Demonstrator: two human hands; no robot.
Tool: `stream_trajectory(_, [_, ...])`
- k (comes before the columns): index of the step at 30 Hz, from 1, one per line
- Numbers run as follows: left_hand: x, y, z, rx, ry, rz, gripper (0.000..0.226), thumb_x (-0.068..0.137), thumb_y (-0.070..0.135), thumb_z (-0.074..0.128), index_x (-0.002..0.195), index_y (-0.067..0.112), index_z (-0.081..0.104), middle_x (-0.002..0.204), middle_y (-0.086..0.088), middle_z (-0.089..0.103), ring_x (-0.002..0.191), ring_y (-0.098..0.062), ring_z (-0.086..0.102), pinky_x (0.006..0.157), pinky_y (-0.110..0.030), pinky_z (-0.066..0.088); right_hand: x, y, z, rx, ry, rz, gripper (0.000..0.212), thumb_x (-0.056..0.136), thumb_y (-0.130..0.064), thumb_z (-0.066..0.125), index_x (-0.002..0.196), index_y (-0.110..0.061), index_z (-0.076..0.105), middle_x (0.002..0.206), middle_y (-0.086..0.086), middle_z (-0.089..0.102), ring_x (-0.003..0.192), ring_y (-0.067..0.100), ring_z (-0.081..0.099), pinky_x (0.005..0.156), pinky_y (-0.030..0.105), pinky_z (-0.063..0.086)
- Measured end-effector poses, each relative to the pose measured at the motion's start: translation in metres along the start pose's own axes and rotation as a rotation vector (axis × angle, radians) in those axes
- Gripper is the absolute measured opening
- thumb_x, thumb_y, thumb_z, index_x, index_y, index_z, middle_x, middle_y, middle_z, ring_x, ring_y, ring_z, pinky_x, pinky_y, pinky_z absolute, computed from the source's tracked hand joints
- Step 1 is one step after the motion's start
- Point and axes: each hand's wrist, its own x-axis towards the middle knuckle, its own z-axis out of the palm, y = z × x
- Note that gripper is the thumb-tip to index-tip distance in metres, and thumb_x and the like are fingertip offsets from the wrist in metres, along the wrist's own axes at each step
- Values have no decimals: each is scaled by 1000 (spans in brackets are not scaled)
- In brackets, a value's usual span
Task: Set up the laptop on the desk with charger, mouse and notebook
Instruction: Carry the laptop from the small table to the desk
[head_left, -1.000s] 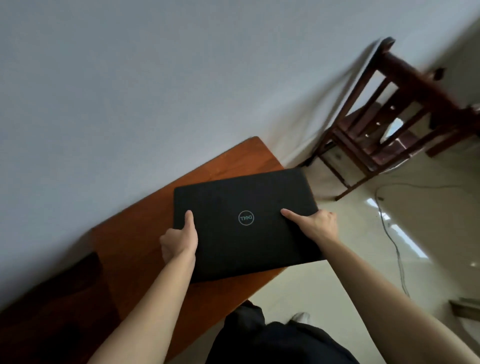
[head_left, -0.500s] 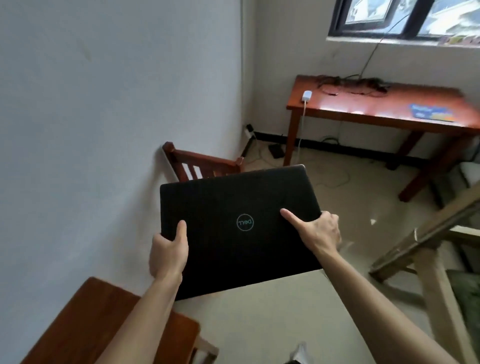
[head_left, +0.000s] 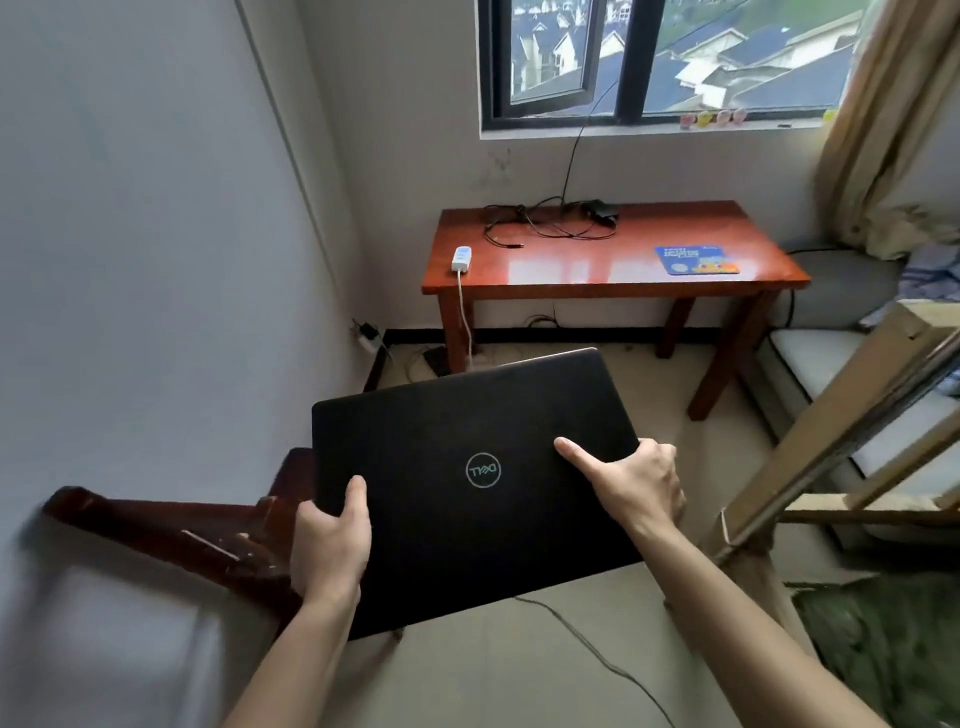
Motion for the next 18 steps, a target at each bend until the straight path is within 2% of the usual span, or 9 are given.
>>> stream_trajectory(3, [44, 32, 55, 37, -32, 32, 60, 88, 62, 51, 123, 13, 55, 115, -5, 66, 103, -31, 62, 95, -53, 50, 56, -14, 17, -18, 35, 41, 114, 36, -104, 54, 108, -16, 61, 102, -3, 49, 96, 29, 65, 77, 39, 51])
stream_trajectory(8, [138, 92, 156, 38, -148, 31, 69, 85, 61, 52, 129, 7, 52, 122, -10, 64, 112, -36, 59, 99, -52, 46, 163, -47, 52, -21, 98, 127, 115, 38, -101, 56, 112, -13, 63, 113, 4, 56, 103, 32, 64, 81, 41, 50])
stream_trajectory(12, [194, 157, 225, 48, -245, 61, 58, 80, 59, 53, 113, 12, 58, 108, -5, 67, 100, -32, 63, 95, -48, 50, 242, -73, 59, -24, 138, 195, 114, 47, -96, 61, 121, -9, 61, 121, 9, 56, 110, 34, 62, 86, 41, 49])
stream_trajectory(16, [228, 222, 293, 30, -357, 106, 43, 72, 57, 54, 99, 24, 61, 93, 8, 69, 87, -24, 65, 90, -45, 54, 309, -84, 54, -9, 209, 277, 109, 50, -93, 64, 120, -10, 61, 119, 9, 56, 108, 35, 62, 84, 40, 49])
stream_trajectory(18, [240, 248, 333, 32, -393, 135, 36, 74, 51, 56, 96, 23, 62, 91, 8, 69, 84, -21, 65, 87, -43, 54, 348, -82, 54, 4, 233, 327, 108, 50, -91, 65, 120, -9, 61, 121, 10, 56, 109, 35, 62, 85, 42, 49])
